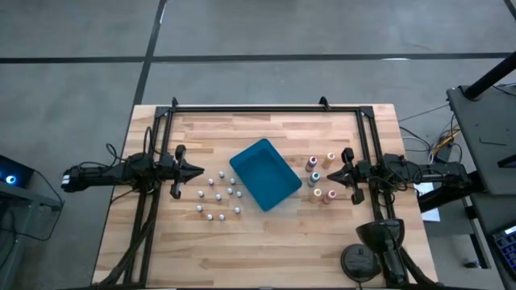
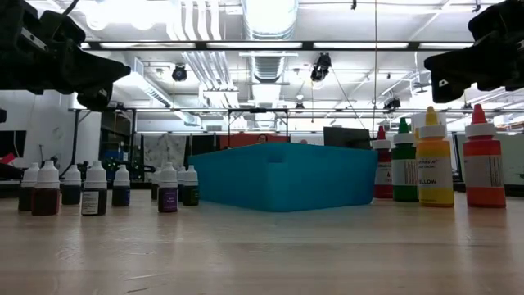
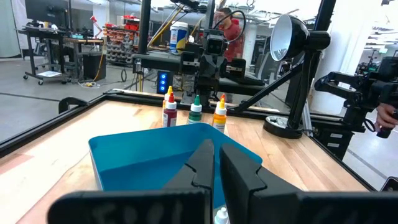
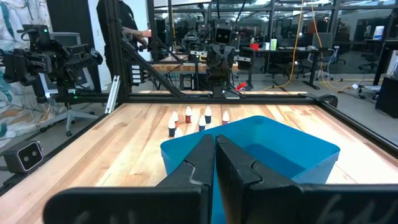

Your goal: Pick & Place food coloring

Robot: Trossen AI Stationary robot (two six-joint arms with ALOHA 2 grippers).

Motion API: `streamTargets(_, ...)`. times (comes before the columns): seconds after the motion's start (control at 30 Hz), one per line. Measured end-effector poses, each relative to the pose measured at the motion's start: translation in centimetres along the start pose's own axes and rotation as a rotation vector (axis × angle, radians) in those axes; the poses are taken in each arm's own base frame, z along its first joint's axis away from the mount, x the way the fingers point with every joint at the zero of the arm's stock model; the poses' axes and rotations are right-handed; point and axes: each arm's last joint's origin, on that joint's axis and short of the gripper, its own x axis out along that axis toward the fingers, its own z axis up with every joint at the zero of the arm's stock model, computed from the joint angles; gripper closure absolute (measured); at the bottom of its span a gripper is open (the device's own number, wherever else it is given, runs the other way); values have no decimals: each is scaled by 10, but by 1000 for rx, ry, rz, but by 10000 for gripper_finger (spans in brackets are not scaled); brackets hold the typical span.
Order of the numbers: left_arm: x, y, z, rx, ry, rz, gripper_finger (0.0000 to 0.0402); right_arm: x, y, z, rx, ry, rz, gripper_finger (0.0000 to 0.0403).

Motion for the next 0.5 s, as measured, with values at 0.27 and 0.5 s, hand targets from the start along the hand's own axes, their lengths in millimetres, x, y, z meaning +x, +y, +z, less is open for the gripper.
streamTargets(0.27, 0, 0, 0, 0, 0, 0, 402, -2, 1, 18, -10, -191, 10, 394)
streamTargets(0.5, 0, 0, 0, 0, 0, 0, 402, -11, 3, 45, -27, -478, 23, 394)
